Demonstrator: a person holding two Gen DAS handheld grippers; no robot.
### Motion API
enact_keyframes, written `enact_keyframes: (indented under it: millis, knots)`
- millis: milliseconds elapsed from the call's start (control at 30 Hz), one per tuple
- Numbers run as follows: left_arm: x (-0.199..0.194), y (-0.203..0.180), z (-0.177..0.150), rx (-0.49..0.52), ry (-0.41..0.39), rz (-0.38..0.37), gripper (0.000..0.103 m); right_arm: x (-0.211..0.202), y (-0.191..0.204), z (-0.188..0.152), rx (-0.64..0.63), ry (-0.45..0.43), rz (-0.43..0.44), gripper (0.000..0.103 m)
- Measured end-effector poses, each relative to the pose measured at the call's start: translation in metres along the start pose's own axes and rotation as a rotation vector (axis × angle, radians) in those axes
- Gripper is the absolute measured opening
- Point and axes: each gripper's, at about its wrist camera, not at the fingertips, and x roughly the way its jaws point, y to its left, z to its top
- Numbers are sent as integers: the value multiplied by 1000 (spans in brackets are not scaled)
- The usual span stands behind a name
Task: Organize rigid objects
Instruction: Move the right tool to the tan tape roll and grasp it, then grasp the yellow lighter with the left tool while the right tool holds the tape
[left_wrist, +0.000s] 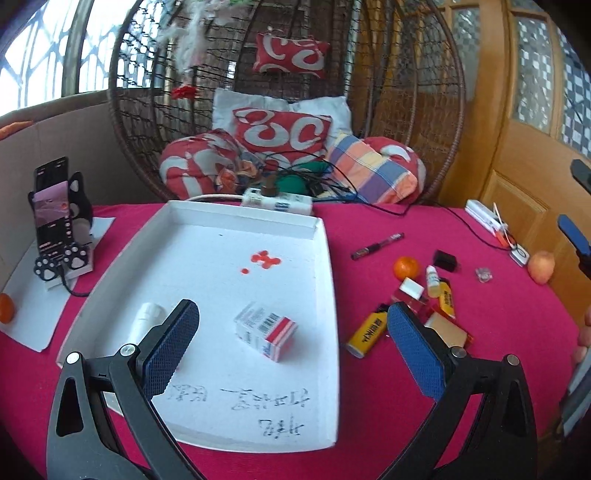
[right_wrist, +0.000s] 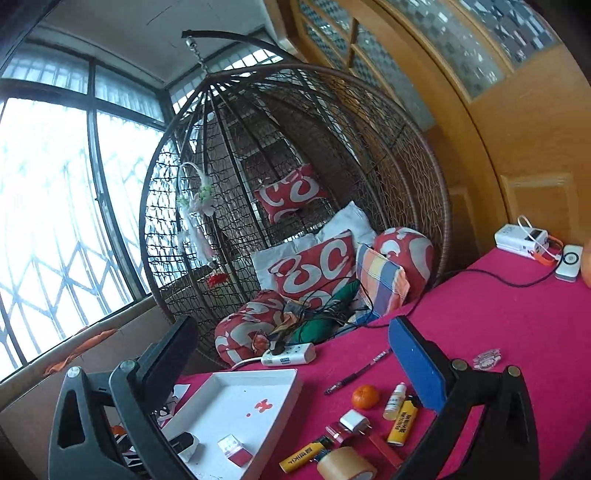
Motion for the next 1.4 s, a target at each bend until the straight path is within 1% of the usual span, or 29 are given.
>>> enact_keyframes:
  millis: [100,133,200,233,267,333,400,500,533,567,600,633,667,700,767,833,900,1000,1067,1133,1267,1400]
  knots:
    - [16,-33,-8,95,72,-81,103,0,-20,-10,-13,50,-65,103]
    - [21,-42,-11,117,95,-101,103,3,-25,-14,-20,82,-72,103]
    - [27,-56,-14,145,123,-126,103,13,-30,-28,-57,174,-83,103]
    - [29,-59,-15,155,133,-134,103,18,-30,-36,-88,225,-79,103]
    - [30,-61,-16,164,140,-138,103,27,-28,-46,-128,295,-76,103]
    - [32,-59,-17,177,150,-140,103,40,-24,-68,-199,407,-56,103]
    - [33,-53,-18,180,162,-132,103,49,-12,-87,-293,459,-39,103]
    - [34,-47,-19,184,176,-123,103,61,4,-105,-411,496,-28,102]
    - [35,-46,-20,188,179,-123,103,68,9,-110,-440,514,-24,95]
    - [36,-46,-20,195,182,-122,103,75,11,-113,-457,537,-18,85]
    - [37,-48,-19,203,184,-122,103,82,14,-119,-474,570,-20,79]
    - [38,-49,-19,212,185,-124,103,89,13,-124,-483,605,-22,68]
    - [39,-51,-20,221,188,-127,103,94,12,-130,-487,647,-22,60]
    - [42,-53,-19,230,193,-130,103,98,9,-135,-493,673,-33,59]
    - [49,-58,-19,243,211,-135,103,98,0,-143,-490,716,-35,52]
    - [59,-64,-18,252,235,-158,103,94,-7,-137,-441,712,-24,52]
    - [69,-72,-18,269,257,-182,103,84,-20,-129,-407,690,-40,52]
    - [85,-84,-16,296,289,-200,96,72,-46,-122,-322,698,-64,52]
    - [97,-88,-15,288,319,-213,96,65,-59,-117,-246,692,-46,52]
    - [109,-91,-14,276,347,-220,96,61,-66,-114,-221,689,-42,52]
    - [130,-99,-13,272,390,-208,96,61,-66,-114,-205,688,-33,52]
    - [142,-113,-20,363,395,-144,96,60,-73,-113,-162,684,-8,52]
